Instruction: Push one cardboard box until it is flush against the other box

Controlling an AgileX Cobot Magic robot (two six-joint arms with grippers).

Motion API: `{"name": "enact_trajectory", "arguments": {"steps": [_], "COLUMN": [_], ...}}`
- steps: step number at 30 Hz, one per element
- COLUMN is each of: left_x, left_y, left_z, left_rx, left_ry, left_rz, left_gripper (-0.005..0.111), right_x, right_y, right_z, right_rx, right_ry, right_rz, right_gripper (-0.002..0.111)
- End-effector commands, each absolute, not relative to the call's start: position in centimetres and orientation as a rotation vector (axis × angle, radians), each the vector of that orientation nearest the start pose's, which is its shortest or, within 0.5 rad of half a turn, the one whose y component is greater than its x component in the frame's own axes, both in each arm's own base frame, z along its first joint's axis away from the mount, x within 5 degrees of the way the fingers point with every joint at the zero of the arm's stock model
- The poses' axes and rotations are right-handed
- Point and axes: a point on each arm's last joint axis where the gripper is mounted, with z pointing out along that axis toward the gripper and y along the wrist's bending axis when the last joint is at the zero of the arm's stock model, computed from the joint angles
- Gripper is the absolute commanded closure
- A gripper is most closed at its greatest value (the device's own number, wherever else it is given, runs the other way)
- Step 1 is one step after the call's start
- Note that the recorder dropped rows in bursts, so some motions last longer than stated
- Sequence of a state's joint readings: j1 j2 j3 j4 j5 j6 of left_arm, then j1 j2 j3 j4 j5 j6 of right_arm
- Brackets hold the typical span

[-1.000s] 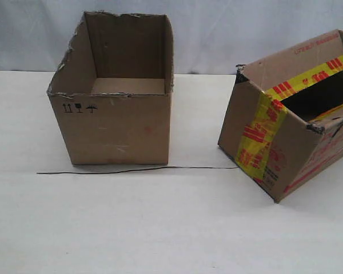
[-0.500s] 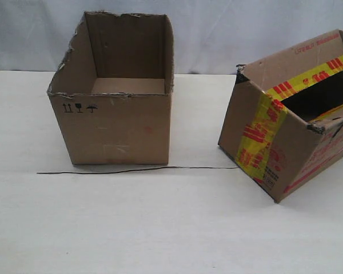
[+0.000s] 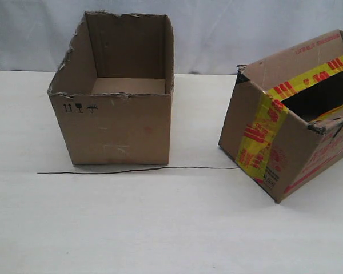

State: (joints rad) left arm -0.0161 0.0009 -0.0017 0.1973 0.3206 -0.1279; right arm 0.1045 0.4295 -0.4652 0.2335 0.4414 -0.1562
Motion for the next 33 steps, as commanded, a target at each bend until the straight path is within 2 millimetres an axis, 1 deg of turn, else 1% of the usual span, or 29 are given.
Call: {"name": "enact_trajectory", "arguments": {"steps": [1,3,6,8,11,14,16,18,22,23,27,30,33], "left_x": [5.4,5.4,5.4,5.4,5.4,5.4,5.4,5.4,5.4,5.4,5.4,5.4,5.4], "left_y": [0.4,0.4,0.4,0.4,0.4,0.4,0.4,0.4,0.4,0.4,0.4,0.4,0.4], "left_z": [18.6,18.6,18.6,18.6,18.6,18.6,18.6,18.6,18.6,18.6,18.6,18.6,18.6], "left_rx": [0.025,0.025,0.025,0.025,0.025,0.025,0.025,0.025,0.025,0.025,0.025,0.025,0.025], "left_ry": [1.787,1.787,1.787,1.787,1.787,1.787,1.787,1.787,1.787,1.787,1.787,1.787,1.787], "left_rz": [0.070,0.070,0.070,0.070,0.070,0.070,0.070,0.070,0.070,0.070,0.070,0.070,0.070], "left_gripper": [0.107,0.107,0.107,0.107,0.107,0.107,0.107,0.107,0.107,0.107,0.107,0.107,0.107], "right_x": [12.8,14.7,17.7,19.3,21.7,23.7,24.8,25.7,27.7,28.1,29.9,31.2,32.6], "right_y": [1.5,1.4,1.4,1.1,-0.3,-2.7,-4.3,-5.6,-8.2,-8.7,-11.0,-11.9,-12.3], "right_z": [29.8,29.5,28.7,28.1,27.7,27.2,26.7,25.9,24.6,24.5,23.0,22.1,20.9], "right_rx": [-0.062,-0.084,-0.121,-0.101,0.005,0.164,0.285,0.353,0.476,0.484,0.583,0.644,0.635], "right_ry": [2.149,2.250,2.375,2.437,2.489,2.513,2.514,2.522,2.538,2.537,2.506,2.428,2.351], "right_rz": [0.111,0.064,-0.003,-0.049,-0.107,-0.129,-0.100,-0.071,0.031,0.052,0.201,0.373,0.507], "right_gripper": [0.108,0.108,0.108,0.108,0.108,0.108,0.108,0.108,0.108,0.108,0.108,0.108,0.108]}}
